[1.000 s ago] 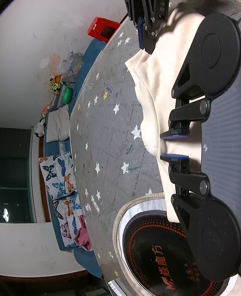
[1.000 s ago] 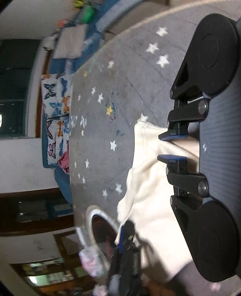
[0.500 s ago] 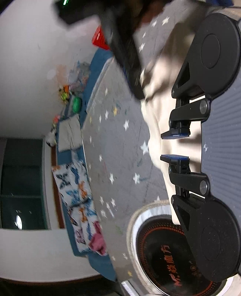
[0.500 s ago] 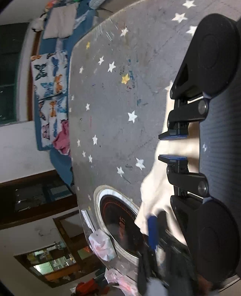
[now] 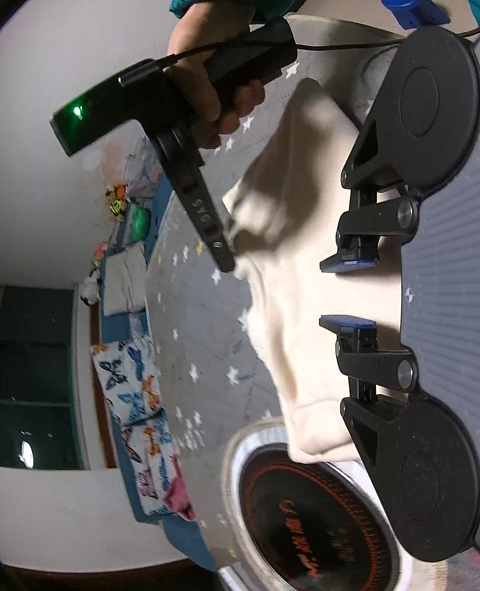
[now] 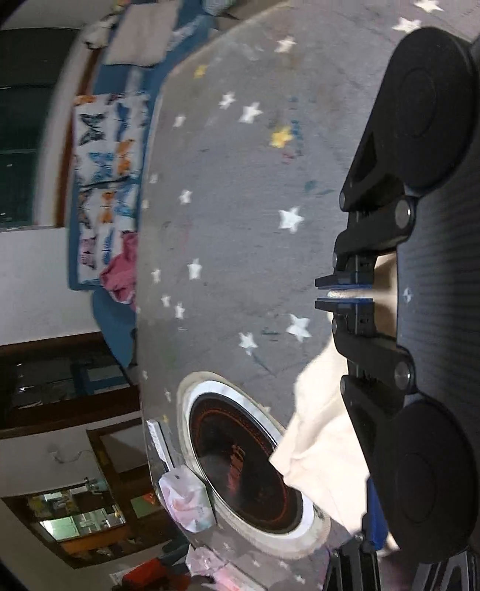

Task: Fold clothes

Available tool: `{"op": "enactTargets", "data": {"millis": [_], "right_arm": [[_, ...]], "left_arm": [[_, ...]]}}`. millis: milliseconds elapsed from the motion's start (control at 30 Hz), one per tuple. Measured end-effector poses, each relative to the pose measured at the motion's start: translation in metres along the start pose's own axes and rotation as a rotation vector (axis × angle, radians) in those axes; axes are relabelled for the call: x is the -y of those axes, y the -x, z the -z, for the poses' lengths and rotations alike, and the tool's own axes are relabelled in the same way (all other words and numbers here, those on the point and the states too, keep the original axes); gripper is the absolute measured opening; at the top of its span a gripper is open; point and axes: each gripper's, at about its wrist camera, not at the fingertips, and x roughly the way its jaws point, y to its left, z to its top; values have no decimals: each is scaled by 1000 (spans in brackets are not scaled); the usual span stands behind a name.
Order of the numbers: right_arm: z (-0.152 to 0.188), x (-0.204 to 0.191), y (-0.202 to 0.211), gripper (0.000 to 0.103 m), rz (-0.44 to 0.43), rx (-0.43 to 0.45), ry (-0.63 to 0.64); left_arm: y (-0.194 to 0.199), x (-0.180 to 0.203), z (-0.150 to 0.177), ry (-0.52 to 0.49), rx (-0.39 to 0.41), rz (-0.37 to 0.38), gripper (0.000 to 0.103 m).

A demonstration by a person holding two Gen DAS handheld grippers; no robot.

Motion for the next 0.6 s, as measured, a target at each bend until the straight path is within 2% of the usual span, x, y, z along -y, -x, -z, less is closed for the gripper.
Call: {"op": "enactTargets", "data": {"millis": [133,233,367,500,600], "right_arm": [[2,-4,-11,4,33,2,38],[2,-1,-7,4,48,35,28],[2,-5,19,5,35,95,42],[17,-15,39,5,-13,90,62],[31,-22,45,5,-27,75,73]], "left_arm": [[4,-4,2,16,2,-6,27],[8,-10,-1,33,12,-25,27],[8,-28,-4,78,17,-58,27],[3,-49,0,127,5,-101,27],[5,-60,-4,169,2,-95,26]]}}
